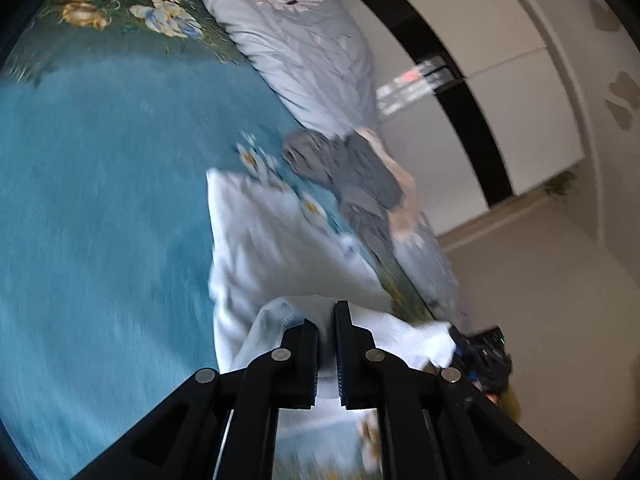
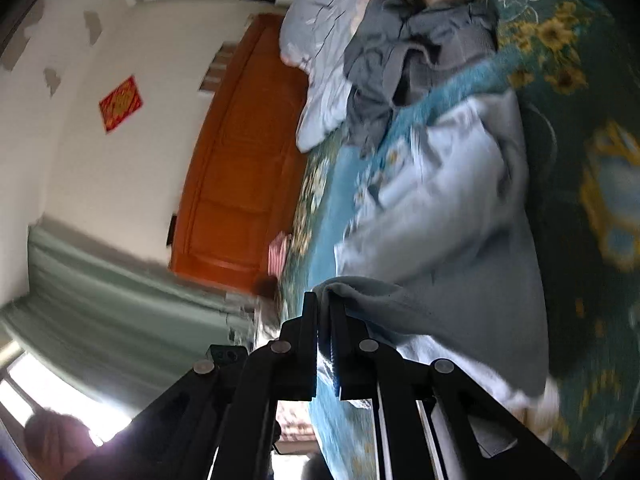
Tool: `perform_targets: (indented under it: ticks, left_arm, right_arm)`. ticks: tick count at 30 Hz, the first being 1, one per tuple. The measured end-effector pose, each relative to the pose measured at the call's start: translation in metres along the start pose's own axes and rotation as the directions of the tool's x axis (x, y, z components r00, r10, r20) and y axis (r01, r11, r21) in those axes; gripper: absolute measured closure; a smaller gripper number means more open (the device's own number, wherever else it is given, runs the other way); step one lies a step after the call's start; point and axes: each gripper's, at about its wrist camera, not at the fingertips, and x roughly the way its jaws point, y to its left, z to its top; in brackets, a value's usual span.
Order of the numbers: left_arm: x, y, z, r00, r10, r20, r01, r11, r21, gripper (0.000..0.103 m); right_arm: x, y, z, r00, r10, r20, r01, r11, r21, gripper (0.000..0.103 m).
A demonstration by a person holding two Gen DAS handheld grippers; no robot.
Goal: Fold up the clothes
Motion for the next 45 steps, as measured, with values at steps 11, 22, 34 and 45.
perform_targets:
  ticks: [11, 22, 34, 45]
  left_arm:
    - [0.105, 0.013, 0.074, 0.98, 0.197, -0.023, -0.197, 0.98, 0.016, 0.095]
    - [0.102, 0.018, 0.063, 0.983, 0.173, -0.067, -0.175, 0.984, -0.033, 0.06]
    - [0.029, 0.036, -0.031, 0.977, 0.176, -0.124, -0.191, 0.974, -0.124, 0.049]
    - [0.046, 0.054, -0.053, 0.993, 0.041, -0.11, -0.069, 0.963, -0.261, 0.049]
  right_arm:
    - [0.036, -0.035, 0.091, 0.982, -0.143, 0.126, 0.128, 0.985, 0.119, 0.098]
    - [0.03, -0.058, 0.11, 0.944, -0.281, 0.17, 0.259, 0.956, 0.14, 0.093]
    - [-0.053, -0.052, -0.004, 0.941, -0.327, 0.08, 0.322, 0.944, 0.07, 0.057]
    - [-0.031, -0.082, -0.027, 0.96, -0.275, 0.052, 0.263, 0.95, 0.17, 0.057]
